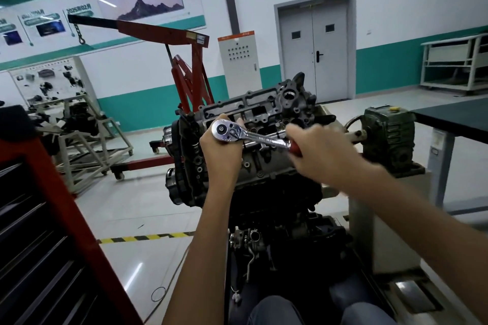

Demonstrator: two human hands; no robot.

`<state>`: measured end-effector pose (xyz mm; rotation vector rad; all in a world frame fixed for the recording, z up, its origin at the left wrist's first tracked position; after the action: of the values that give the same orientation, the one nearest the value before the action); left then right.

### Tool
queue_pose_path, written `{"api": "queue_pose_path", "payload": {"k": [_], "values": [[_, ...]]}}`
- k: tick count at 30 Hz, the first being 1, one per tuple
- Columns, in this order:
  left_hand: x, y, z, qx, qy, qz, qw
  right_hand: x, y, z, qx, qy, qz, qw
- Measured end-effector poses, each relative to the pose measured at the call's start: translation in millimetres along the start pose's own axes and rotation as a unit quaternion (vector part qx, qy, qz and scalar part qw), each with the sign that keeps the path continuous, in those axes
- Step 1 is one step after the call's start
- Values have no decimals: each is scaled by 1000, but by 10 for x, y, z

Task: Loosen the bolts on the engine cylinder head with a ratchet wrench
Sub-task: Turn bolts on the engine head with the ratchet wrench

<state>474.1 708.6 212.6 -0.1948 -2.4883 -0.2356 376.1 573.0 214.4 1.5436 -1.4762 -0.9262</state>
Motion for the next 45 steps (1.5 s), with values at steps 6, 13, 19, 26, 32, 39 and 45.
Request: {"api": "queue_pose_path", "payload": {"k": [6, 13, 19, 26, 32, 39, 45], "values": [[158, -19, 15, 60, -8, -7, 998, -484, -673, 285, 3, -59, -217, 974], [-44, -13, 35, 19, -5, 69, 997, -242, -358, 152, -18, 12, -89, 996], [-1, 3, 20, 6, -3, 22, 1000, 84, 170, -84, 4, 10, 47, 999], [62, -41, 34, 50, -22, 81, 995, -410, -584, 261, 3, -42, -200, 979], [-16, 44, 47, 34, 4, 81, 996, -336, -465, 158, -33, 20, -136, 990], [-2, 40, 9, 9, -9, 35, 999, 58, 271, -171, 25, 19, 76, 997], [84, 5, 26, 24, -21, 24, 999, -245, -307, 226, 13, -51, -79, 996]]}}
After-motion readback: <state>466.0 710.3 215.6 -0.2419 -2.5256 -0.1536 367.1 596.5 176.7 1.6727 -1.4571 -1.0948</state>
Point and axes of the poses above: each hand's wrist, its own z-axis away from the middle knuckle, its own y-axis out of the back of the hand, x = y × z, the point moved 9 cm from there along -z, towards the middle knuckle, and after that the axes turned 15 degrees about -x, right-handed, at the moved point
